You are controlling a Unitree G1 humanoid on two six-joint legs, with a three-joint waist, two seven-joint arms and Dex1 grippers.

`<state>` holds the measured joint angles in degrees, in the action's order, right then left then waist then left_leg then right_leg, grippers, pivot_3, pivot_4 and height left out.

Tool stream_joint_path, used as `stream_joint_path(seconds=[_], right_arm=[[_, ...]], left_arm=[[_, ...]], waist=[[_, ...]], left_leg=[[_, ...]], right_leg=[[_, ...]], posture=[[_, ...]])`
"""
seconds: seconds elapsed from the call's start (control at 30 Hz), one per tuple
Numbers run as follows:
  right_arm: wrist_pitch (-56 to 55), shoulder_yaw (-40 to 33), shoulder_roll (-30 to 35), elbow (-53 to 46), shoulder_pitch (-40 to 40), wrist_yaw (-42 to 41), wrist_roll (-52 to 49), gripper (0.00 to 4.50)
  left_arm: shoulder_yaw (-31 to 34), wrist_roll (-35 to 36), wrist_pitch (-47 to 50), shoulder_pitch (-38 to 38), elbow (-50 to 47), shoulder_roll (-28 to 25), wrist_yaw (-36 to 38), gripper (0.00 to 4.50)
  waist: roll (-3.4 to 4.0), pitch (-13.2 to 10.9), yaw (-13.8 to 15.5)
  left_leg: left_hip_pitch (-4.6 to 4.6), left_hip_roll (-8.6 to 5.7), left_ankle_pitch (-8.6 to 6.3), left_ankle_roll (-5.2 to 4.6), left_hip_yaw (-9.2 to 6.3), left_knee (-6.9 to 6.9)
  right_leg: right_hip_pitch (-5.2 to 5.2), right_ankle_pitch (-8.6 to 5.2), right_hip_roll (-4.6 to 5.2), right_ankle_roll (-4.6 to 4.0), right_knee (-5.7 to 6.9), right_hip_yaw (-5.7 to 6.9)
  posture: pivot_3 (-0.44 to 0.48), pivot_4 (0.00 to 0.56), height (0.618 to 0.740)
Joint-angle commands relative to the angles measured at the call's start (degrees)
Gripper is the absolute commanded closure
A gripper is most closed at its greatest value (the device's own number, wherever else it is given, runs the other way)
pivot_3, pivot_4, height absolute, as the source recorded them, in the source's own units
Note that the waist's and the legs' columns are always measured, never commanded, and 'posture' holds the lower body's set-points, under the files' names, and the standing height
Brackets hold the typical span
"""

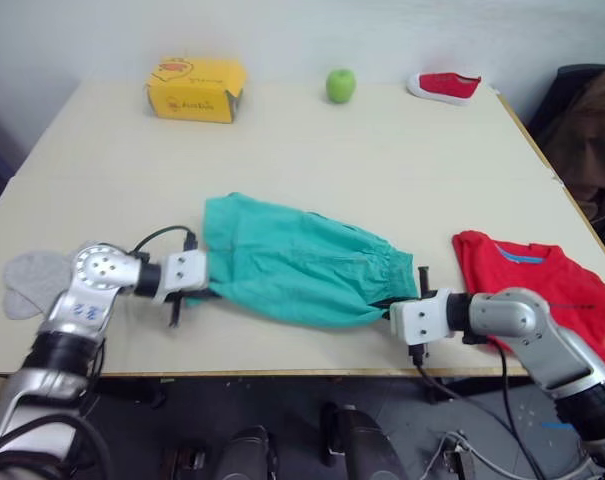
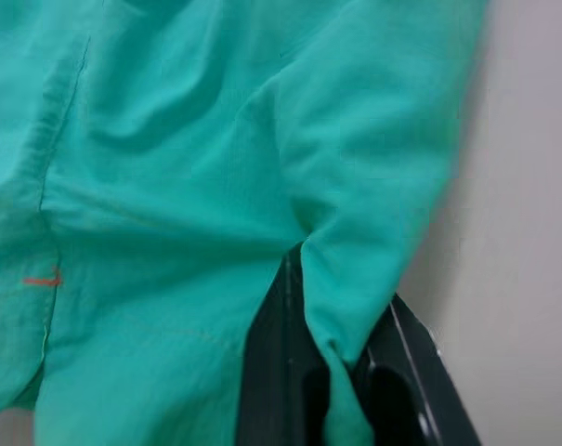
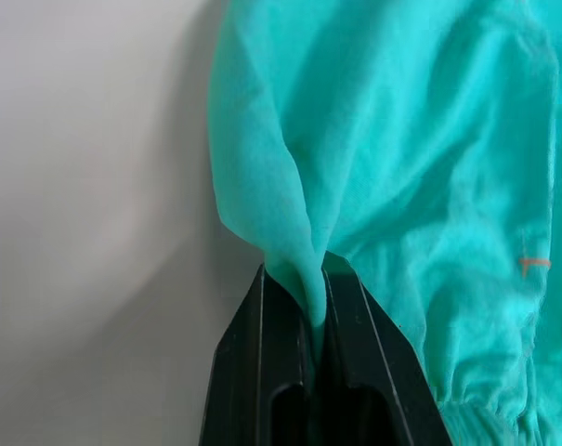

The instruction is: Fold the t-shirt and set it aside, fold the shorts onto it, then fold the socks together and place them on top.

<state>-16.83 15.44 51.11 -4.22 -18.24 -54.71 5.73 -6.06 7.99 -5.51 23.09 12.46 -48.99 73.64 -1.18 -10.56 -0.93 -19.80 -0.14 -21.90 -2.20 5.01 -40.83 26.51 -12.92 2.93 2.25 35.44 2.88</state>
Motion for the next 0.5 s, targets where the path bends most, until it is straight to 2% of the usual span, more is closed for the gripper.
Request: stream_joint_path(seconds=[0.03, 0.17, 0.23, 0.33, 0.37, 0.47, 0.5], right_arm=[[-10.22, -1.84, 2.5, 6.4, -2.85, -3.64, -1.78, 4.5], [-21.07, -1.09, 2.98, 15.53, -6.74, -6.56, -2.49, 4.5], [-24.47, -0.36, 2.49, 19.09, -7.93, -6.96, -1.81, 4.5], [-26.64, 0.65, 1.47, 21.34, -8.3, -8.16, -2.81, 4.5], [-26.58, 0.73, 1.21, 21.31, -8.06, -8.59, -3.67, 4.25], [-22.67, 0.18, 1.96, 18.75, -6.86, -10.69, -6.76, 3.42], [-20.88, -0.4, 3.01, 16.89, -6.34, -11.4, -7.43, 3.0]], left_arm=[[4.28, 4.51, 8.16, -9.5, -14.47, -3.91, -0.35, 4.45], [8.35, 4.65, 14.19, -20.36, -26.23, -4.1, -7.15, 4.45], [8.92, 2.78, 16.09, -22.66, -28.76, -3.28, -11.42, 4.45], [8.65, 3.0, 18.36, -24.38, -30.75, -3.11, -13.76, 4.45], [8.8, 3.57, 19.18, -24.7, -31.14, -2.91, -14.35, 4.48], [9.43, 5.22, 20.32, -24.92, -31.17, -2.68, -14.71, 3.79], [9.73, 5.8, 20.02, -25.18, -30.96, -2.91, -14.02, 3.42]], waist=[[0.02, -0.01, -0.12], [0.06, -0.04, 0.1], [0.07, -0.04, 0.62], [0.07, -0.04, 0.92], [0.07, -0.04, 0.88], [0.07, -0.04, 0.79], [0.08, -0.05, 0.78]], left_leg=[[0.06, 0.0, 0.0, 0.0, -0.01, 0.07], [0.17, 0.0, -0.01, 0.03, -0.01, 0.08], [0.24, 0.0, -0.02, 0.04, 0.0, 0.09], [0.31, -0.01, -0.02, 0.05, 0.01, 0.1], [0.32, -0.01, -0.03, 0.06, 0.02, 0.11], [0.34, 0.0, -0.02, 0.06, 0.04, 0.17], [0.37, 0.0, -0.01, 0.08, 0.04, 0.21]], right_leg=[[-0.03, -0.06, 0.03, -0.02, 0.02, 0.01], [-0.08, -0.11, 0.04, -0.09, -0.06, -0.01], [-0.14, -0.13, 0.06, -0.11, -0.14, -0.03], [-0.17, -0.13, 0.06, -0.13, -0.11, -0.05], [-0.17, -0.15, 0.06, -0.15, -0.1, -0.06], [-0.15, -0.17, 0.06, -0.19, -0.07, -0.07], [-0.15, -0.19, 0.07, -0.22, -0.06, -0.07]], posture=[[0.0, 0.15, 0.74], [0.0, 0.15, 0.74], [0.0, 0.15, 0.74], [0.0, 0.15, 0.74], [0.0, 0.15, 0.74], [0.0, 0.15, 0.74], [0.0, 0.15, 0.74]])
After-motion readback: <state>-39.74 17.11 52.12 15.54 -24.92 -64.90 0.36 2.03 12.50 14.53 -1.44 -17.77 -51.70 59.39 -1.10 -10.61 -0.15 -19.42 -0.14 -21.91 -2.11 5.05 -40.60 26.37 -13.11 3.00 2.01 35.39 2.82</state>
